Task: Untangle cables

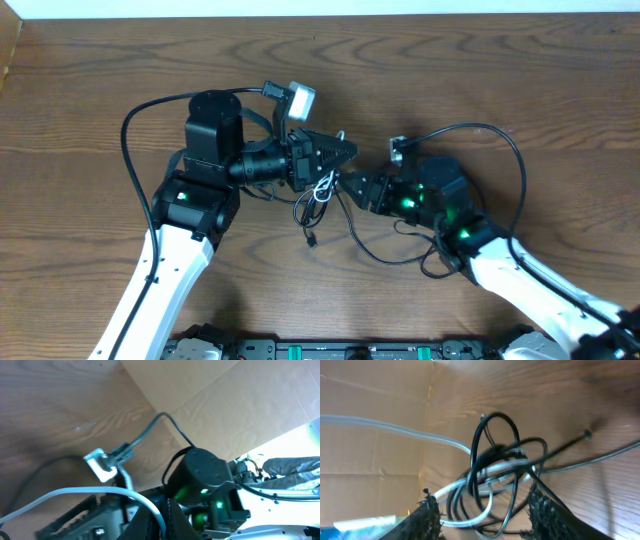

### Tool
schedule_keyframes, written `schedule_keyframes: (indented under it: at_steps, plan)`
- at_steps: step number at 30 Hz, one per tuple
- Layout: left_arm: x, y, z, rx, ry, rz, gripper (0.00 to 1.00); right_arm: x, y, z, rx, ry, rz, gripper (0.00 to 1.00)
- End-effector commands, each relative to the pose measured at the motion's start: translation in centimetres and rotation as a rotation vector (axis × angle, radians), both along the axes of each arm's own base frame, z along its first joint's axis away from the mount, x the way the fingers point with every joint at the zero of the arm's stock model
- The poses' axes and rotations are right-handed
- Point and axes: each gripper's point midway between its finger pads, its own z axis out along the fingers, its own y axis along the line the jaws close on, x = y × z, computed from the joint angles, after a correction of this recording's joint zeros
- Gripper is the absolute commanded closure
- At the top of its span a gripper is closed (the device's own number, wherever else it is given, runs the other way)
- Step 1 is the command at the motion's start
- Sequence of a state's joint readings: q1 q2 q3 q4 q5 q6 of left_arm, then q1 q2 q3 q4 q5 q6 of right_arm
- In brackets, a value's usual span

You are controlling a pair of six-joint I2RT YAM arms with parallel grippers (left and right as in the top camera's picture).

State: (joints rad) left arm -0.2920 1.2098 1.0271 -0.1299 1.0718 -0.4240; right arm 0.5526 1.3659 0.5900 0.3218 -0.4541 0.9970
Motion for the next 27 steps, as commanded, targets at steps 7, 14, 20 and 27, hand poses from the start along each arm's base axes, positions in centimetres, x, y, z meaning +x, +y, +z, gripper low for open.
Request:
schedule_keyframes:
  at_steps: [7, 14, 20, 27]
  plan:
    - [-0.6, -0.1, 1.2, -0.023, -0.004, -0.017, 0.92, 1.7, 1.5, -1.9, 0.121, 0.158, -0.104, 0.41]
    - [-0.6, -0.1, 1.2, -0.025, 0.004, -0.015, 0.92, 2.2, 2.0, -1.2, 0.219, 0.227, -0.148, 0.41]
    - [-0.6, -0.1, 1.2, -0.028, 0.018, -0.012, 0.92, 1.6, 2.5, -2.4, 0.178, 0.253, -0.186, 0.50]
    - [-0.9, -0.2, 1.3, -0.037, 0.037, -0.025, 0.92, 0.9, 2.8, -3.7, 0.118, 0.262, -0.231, 0.81]
